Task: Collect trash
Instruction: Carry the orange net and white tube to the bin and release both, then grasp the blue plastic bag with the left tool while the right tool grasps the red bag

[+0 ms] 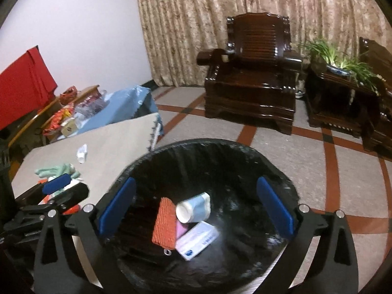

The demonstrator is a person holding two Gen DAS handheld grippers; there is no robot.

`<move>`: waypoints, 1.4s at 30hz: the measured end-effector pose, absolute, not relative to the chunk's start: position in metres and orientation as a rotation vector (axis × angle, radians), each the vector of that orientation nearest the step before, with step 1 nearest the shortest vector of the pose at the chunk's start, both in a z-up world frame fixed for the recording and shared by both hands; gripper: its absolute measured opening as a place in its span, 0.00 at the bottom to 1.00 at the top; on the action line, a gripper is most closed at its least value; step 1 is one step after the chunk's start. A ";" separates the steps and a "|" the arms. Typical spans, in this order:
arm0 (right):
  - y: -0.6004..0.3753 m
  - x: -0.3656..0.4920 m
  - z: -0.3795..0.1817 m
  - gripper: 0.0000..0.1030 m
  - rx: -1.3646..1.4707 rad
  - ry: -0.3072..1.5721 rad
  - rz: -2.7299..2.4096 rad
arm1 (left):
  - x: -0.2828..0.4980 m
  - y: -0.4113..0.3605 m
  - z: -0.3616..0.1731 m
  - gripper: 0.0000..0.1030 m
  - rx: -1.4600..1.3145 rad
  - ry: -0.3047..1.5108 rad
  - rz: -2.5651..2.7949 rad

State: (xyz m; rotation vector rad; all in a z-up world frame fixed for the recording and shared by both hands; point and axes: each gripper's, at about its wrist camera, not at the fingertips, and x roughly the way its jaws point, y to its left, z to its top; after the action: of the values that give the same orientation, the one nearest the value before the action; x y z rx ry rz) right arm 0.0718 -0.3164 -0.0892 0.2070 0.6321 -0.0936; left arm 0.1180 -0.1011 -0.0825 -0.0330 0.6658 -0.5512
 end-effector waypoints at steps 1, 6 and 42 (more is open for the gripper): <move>-0.309 0.074 -0.088 0.95 0.199 0.629 -0.079 | 0.115 -0.091 -0.079 0.94 -0.026 0.650 -0.523; -0.281 0.083 -0.080 0.95 0.181 0.619 -0.006 | 0.105 -0.044 -0.072 0.94 -0.019 0.605 -0.406; -0.045 0.158 -0.166 0.88 -0.027 0.783 0.422 | 0.085 0.155 -0.131 0.93 -0.103 0.661 0.029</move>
State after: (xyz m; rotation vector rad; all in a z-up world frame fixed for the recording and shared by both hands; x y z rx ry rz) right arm 0.1576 -0.0450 -0.1656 -0.0272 0.7834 0.4218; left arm 0.0853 0.1554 -0.1312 -0.1031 0.6610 0.0288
